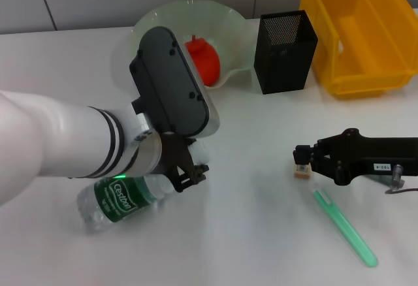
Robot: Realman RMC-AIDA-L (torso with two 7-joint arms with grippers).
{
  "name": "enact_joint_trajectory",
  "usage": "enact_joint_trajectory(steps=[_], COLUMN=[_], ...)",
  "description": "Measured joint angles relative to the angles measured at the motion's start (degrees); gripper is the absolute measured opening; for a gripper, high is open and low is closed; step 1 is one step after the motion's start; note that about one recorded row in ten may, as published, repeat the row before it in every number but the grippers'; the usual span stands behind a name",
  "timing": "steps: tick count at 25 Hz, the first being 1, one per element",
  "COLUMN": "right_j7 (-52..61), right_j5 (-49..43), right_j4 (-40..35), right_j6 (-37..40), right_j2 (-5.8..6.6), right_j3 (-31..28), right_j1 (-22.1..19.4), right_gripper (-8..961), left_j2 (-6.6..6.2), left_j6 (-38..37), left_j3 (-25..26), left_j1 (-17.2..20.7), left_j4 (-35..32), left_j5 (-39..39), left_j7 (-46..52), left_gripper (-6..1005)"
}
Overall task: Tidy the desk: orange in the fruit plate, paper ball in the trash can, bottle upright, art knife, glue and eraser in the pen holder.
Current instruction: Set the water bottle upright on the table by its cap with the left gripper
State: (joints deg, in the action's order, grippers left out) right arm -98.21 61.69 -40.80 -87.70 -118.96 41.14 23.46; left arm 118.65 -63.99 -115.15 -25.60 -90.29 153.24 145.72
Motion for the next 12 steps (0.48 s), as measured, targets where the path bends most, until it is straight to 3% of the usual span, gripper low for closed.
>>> enact_joint_trajectory(steps=[12], right_j7=[-0.50], right_j5=[0.00], right_j4=[0.22], right_j6=[-0.02], right_j2=[-0.04], right_j3=[0.00], right_j1=[-0.08], right_gripper=[59], left_j2=[-0.08], left_j6=[-0.15], left_j3=[4.03], left_j1=[2.82], left_j4=[-6.11], left_j5=[-0.30], left_j7=[-0.84], left_gripper=[446])
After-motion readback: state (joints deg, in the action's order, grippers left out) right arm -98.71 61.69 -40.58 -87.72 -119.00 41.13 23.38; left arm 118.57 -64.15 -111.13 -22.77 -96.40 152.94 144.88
